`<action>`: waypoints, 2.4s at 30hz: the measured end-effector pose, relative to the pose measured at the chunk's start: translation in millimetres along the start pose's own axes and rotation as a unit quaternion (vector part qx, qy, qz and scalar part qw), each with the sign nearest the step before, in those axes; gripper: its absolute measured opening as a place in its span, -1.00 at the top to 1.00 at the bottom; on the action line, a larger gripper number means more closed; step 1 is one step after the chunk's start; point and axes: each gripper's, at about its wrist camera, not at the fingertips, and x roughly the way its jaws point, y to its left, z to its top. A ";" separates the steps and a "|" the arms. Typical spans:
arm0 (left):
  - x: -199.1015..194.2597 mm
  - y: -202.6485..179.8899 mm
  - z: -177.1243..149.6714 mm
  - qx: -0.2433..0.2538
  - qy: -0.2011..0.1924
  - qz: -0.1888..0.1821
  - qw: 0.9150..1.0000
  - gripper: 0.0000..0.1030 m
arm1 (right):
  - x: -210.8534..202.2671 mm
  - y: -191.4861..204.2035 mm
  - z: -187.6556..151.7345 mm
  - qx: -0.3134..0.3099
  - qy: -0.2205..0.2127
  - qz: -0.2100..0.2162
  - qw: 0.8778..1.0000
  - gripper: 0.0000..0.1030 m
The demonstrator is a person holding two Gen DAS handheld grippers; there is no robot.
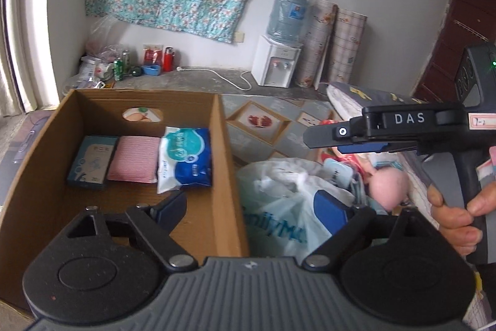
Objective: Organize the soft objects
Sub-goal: 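Move the right gripper back over the bed toward the cotton-swab bag, then grasp the white cotton-swab bag with the right gripper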
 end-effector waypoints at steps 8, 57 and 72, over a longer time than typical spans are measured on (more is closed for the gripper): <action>8.2 -72.5 -32.1 0.045 0.008 -0.065 0.997 -0.78 | -90.4 -88.4 -65.6 0.038 -0.015 -0.101 0.994 -0.58; 116.5 -190.1 -66.2 0.118 0.033 -0.153 0.981 -0.21 | -52.2 -175.7 -75.1 0.095 0.059 -0.068 0.991 -0.13; 190.7 -184.2 24.7 0.019 0.029 -0.069 0.997 -0.21 | -29.1 -275.5 32.6 0.136 -0.021 -0.136 0.981 -0.24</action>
